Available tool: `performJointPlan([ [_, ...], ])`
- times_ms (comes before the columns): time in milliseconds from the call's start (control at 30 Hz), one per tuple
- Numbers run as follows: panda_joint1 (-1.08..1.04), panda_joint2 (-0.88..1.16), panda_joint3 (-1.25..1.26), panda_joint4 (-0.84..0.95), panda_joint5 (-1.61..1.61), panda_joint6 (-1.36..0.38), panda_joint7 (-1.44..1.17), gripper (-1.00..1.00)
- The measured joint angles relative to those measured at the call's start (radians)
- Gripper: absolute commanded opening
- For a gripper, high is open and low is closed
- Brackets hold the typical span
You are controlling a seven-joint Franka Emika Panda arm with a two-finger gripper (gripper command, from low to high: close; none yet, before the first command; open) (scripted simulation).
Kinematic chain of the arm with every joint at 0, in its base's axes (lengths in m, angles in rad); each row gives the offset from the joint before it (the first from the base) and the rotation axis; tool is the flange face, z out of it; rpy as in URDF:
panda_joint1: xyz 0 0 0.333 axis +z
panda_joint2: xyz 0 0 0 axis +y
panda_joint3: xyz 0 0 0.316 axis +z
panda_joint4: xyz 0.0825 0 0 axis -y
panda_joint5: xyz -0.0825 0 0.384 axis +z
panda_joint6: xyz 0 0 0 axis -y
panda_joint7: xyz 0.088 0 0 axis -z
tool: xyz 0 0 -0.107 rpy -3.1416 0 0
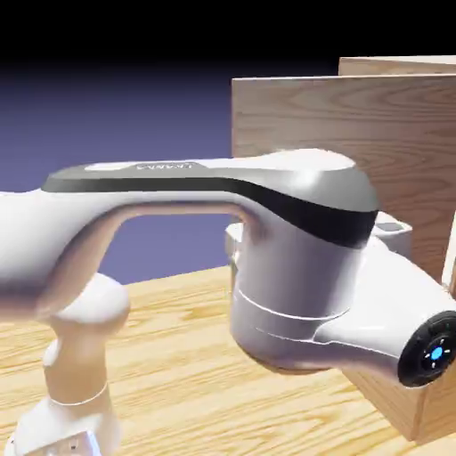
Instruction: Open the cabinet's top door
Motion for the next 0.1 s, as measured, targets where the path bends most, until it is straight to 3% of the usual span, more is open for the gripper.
performJointPlan([
  [33,0.028,-0.01,-0.014,0.03,-0.008,-0.02,0.009,1.0],
  [100,0.028,-0.01,-0.015,0.03,-0.008,-0.019,0.009,1.0],
])
